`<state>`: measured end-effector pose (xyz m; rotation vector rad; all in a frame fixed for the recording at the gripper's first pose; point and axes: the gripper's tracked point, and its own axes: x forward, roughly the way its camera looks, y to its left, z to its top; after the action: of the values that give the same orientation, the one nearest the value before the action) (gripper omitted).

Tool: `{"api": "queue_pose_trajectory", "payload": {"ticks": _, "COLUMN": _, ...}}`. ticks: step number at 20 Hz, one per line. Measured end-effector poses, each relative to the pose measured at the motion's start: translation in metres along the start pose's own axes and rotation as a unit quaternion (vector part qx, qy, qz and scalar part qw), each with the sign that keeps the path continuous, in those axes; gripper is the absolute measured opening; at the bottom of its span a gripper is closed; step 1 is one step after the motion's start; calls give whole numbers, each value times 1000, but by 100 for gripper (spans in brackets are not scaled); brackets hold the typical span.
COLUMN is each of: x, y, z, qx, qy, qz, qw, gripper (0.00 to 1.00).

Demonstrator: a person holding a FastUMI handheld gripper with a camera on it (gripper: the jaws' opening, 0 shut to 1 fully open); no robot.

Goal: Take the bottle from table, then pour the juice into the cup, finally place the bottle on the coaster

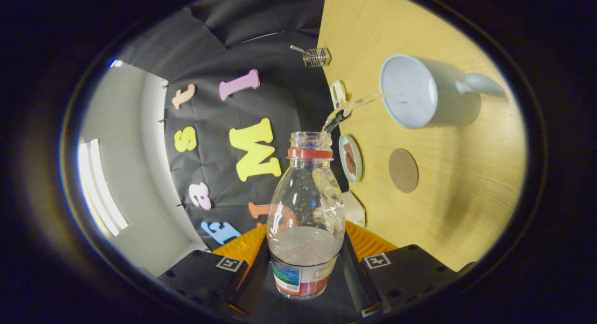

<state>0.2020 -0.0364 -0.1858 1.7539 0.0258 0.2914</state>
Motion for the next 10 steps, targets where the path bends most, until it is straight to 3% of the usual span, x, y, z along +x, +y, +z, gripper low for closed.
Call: {"api": "queue_pose_trajectory", "payload": {"ticks": 10, "x": 2, "y": 3, "z": 2, "qx": 19, "qy": 6, "qz": 3, "qw": 1000, "gripper": 79}}
